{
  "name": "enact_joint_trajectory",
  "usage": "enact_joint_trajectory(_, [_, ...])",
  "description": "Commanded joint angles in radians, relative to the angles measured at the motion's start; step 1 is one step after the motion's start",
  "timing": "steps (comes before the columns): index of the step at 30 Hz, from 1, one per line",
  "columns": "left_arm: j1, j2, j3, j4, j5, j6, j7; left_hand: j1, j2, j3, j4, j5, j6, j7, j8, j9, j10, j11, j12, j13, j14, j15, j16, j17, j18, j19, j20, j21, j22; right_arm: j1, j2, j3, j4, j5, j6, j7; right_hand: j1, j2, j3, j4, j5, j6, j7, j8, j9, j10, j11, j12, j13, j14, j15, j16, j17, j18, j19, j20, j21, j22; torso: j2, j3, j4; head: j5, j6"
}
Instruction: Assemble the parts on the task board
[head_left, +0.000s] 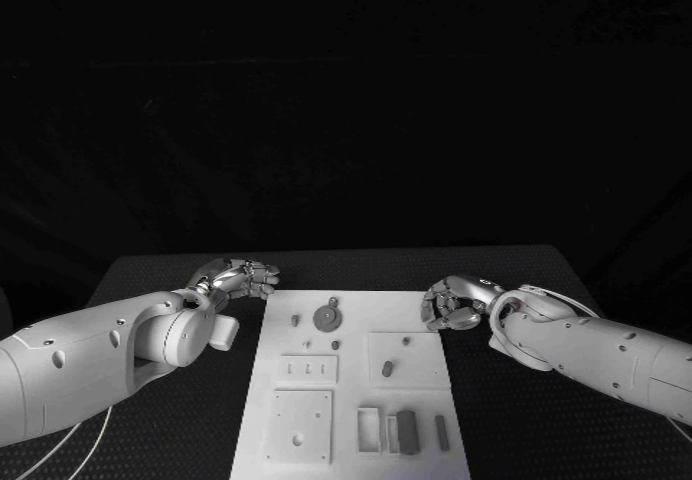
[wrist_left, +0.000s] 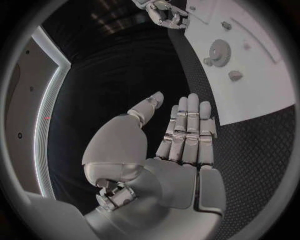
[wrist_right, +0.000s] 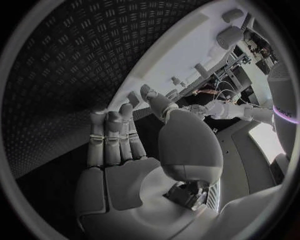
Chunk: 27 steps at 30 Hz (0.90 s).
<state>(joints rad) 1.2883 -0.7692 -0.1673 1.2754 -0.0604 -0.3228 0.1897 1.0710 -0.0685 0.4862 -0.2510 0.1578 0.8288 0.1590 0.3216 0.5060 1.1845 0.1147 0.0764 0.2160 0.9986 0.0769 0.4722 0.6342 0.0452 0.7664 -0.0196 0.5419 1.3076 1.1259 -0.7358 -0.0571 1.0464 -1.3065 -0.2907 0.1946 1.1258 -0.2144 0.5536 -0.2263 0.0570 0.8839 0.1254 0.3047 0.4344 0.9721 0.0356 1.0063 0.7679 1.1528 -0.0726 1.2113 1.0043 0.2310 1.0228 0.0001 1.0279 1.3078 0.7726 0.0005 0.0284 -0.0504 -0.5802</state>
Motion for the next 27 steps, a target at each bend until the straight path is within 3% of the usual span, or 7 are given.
enact_joint_trajectory(1, [0.0,0.0,0.001,0.002,-0.001,0.014,0.005,-0.006,0.001,-0.001,-0.005,-0.006,-0.002,0.003,-0.002,-0.001,-0.006,-0.001,-0.004,-0.001,0.008,0.0,-0.004,0.001,0.015,-0.004,-0.004,0.004,0.015,-0.004,0.004,0.0,-0.001,-0.009,0.016,0.003,0.012,-0.002,0.008,-0.001,-0.005,0.023,0.016,0.004,0.001,0.003,-0.005,0.007,-0.002,0.001,-0.005,0.006,0.001,0.031,0.001,0.001,0.0,0.012,0.001,-0.0011,0.0006,-0.001,0.0])
enact_joint_trajectory(17, [0.0,-0.003,0.001,0.003,-0.001,0.015,0.004,-0.006,0.001,-0.001,-0.006,-0.006,-0.003,0.004,-0.003,-0.001,-0.006,-0.002,-0.004,-0.001,0.008,0.0,-0.005,0.002,0.015,-0.004,-0.004,0.004,0.015,-0.01,0.015,0.0,-0.015,-0.008,0.011,-0.001,0.007,0.008,0.018,0.01,-0.006,0.028,0.015,0.003,-0.002,0.006,-0.007,0.012,-0.007,0.005,-0.006,0.008,0.002,0.031,0.005,0.001,0.003,0.012,0.0,-0.0025,0.0011,-0.003,-0.002])
enact_joint_trajectory(27, [0.0,-0.005,0.001,0.005,-0.001,0.016,0.003,-0.006,0.001,0.0,-0.006,-0.006,-0.003,0.004,-0.003,-0.001,-0.006,-0.002,-0.005,-0.001,0.008,0.0,-0.005,0.003,0.015,-0.004,-0.004,0.004,0.015,-0.012,0.018,0.0,-0.018,0.0,-0.014,-0.001,0.009,0.022,0.056,0.033,-0.008,0.048,0.009,0.011,0.0,0.012,-0.012,0.019,-0.013,0.01,-0.011,0.013,0.004,0.031,0.011,-0.004,0.008,0.013,0.0,-0.0017,-0.0007,-0.001,-0.003])
